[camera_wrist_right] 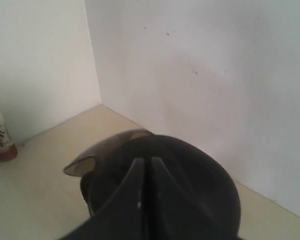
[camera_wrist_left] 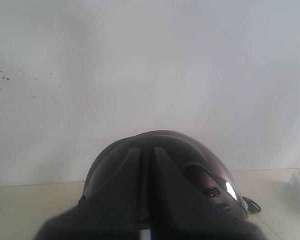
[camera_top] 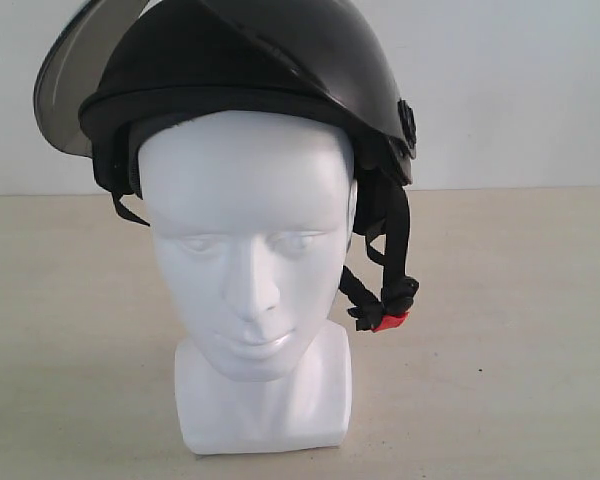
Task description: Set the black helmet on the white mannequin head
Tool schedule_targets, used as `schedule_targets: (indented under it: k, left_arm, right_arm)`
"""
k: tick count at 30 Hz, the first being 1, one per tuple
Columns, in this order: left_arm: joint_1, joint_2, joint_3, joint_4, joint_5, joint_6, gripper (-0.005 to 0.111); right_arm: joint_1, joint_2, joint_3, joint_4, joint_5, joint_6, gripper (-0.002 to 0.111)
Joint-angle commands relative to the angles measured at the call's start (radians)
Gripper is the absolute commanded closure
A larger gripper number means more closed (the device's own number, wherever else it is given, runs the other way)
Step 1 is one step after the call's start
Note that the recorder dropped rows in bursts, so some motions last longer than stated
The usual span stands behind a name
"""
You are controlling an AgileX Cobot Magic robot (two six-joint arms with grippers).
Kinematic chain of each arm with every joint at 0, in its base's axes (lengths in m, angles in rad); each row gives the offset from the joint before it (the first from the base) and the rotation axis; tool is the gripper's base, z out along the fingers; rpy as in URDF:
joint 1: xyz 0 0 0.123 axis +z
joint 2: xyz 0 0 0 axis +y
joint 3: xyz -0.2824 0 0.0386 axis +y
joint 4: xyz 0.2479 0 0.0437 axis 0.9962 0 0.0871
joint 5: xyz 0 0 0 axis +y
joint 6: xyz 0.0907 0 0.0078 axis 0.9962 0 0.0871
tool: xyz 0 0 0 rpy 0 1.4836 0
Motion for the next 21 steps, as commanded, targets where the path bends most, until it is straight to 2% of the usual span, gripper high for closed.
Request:
schedule_targets:
  k: [1,6,10,11,13,15,18,21]
  left_arm:
    - [0.001,-0.002,-0.005,-0.009,-0.005,0.006,0.102]
    - [0.001,-0.002,-0.005,-0.009,-0.005,0.006,0.102]
    - [0.001,-0.002,-0.005,-0.009,-0.005,0.006,0.102]
    - [0.001,-0.002,-0.005,-0.009,-0.005,0.006,0.102]
    - [0.001,-0.002,-0.005,-0.009,-0.005,0.006,0.102]
    - [0.001,-0.002,-0.005,-0.009,-0.005,0.006,0.102]
    - [0.001,-0.002,-0.005,-0.009,-0.005,0.006,0.102]
    - [0.001,-0.002,-0.005,-0.009,-0.005,0.006,0.102]
  right_arm:
    - [-0.09,-0.009,-0.004,0.143,-0.137,-0.025,0.108]
    - [-0.334,-0.007,-0.004,0.393,-0.255,-0.058,0.108]
    - [-0.517,0.019,-0.002,0.613,-0.3,-0.174,0.108]
    - [-0.592,0.029,-0.002,0.705,-0.256,-0.245,0.108]
    - [-0.675,0.058,-0.002,0.829,-0.159,-0.351,0.108]
    - [-0.749,0.105,-0.002,0.868,-0.034,-0.351,0.108]
    - [-0.786,0.175,-0.002,0.727,0.179,-0.223,0.108]
    - [-0.786,0.189,-0.002,0.683,0.282,-0.211,0.108]
